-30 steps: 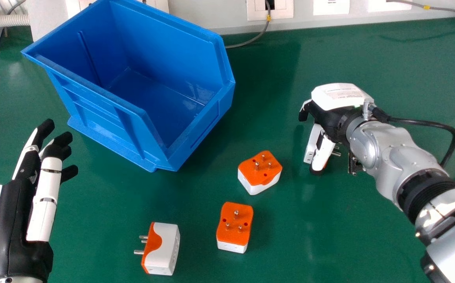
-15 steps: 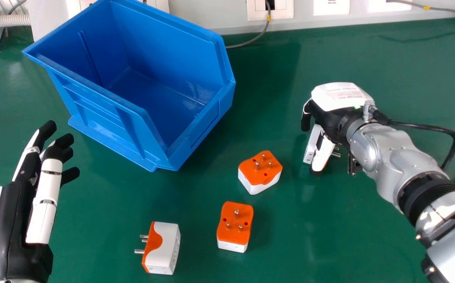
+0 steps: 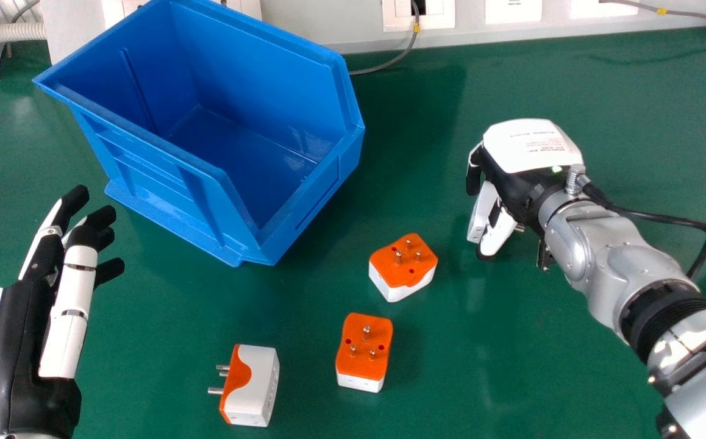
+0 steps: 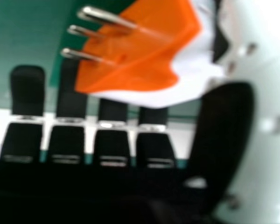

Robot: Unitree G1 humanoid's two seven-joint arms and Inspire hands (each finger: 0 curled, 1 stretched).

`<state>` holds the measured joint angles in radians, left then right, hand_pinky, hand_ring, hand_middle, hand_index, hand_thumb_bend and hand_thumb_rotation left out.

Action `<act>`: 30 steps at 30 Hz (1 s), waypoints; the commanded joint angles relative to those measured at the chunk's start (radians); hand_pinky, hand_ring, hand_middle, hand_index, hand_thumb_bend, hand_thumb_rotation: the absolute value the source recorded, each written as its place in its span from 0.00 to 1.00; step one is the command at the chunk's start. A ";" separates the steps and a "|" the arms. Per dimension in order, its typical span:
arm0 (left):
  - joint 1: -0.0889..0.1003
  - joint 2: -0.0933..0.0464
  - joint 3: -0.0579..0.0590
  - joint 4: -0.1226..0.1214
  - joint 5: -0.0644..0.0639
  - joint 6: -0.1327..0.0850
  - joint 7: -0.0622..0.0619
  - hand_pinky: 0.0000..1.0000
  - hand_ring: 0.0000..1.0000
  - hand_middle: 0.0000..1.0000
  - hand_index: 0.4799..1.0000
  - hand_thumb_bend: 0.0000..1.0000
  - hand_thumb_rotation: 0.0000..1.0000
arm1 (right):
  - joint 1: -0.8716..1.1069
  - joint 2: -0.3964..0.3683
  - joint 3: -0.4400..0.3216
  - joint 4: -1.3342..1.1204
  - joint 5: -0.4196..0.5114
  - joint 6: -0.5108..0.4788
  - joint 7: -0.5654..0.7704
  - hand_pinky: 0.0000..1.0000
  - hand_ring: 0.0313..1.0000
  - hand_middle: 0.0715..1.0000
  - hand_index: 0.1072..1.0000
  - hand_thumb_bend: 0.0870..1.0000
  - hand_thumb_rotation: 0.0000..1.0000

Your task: Pick all objects and put in blue box

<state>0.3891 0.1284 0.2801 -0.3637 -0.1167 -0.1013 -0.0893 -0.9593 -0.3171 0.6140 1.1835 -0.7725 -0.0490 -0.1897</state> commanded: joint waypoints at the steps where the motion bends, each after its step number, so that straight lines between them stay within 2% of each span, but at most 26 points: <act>1: 0.008 0.006 0.005 -0.029 0.001 -0.005 -0.002 0.81 0.88 0.88 0.84 0.31 0.88 | -0.008 -0.014 -0.005 -0.006 -0.004 -0.005 -0.032 0.36 0.41 0.48 0.48 0.47 0.01; 5: 0.007 0.006 0.005 -0.030 0.004 -0.002 -0.001 0.81 0.88 0.88 0.84 0.32 0.88 | -0.012 -0.007 -0.017 0.002 0.006 0.003 -0.032 0.36 0.41 0.48 0.47 0.47 0.01; 12: 0.006 0.006 0.007 -0.029 -0.001 0.002 -0.002 0.81 0.89 0.88 0.84 0.32 0.89 | -0.010 -0.001 -0.041 -0.005 0.028 0.019 -0.025 0.36 0.41 0.47 0.46 0.46 0.00; 19: 0.001 0.005 0.004 -0.030 -0.002 0.006 -0.002 0.81 0.89 0.88 0.84 0.32 0.89 | -0.010 -0.002 -0.055 -0.019 0.037 0.029 -0.026 0.36 0.40 0.47 0.47 0.45 0.00; 30: -0.027 0.004 0.001 0.008 0.000 -0.006 -0.003 0.82 0.89 0.88 0.84 0.32 0.89 | -0.003 -0.024 -0.084 -0.073 0.037 0.006 -0.041 0.35 0.40 0.48 0.47 0.45 0.00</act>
<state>0.3680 0.1285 0.2797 -0.3559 -0.1168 -0.0917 -0.0897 -0.9533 -0.3206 0.5447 1.1469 -0.7450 -0.0339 -0.2039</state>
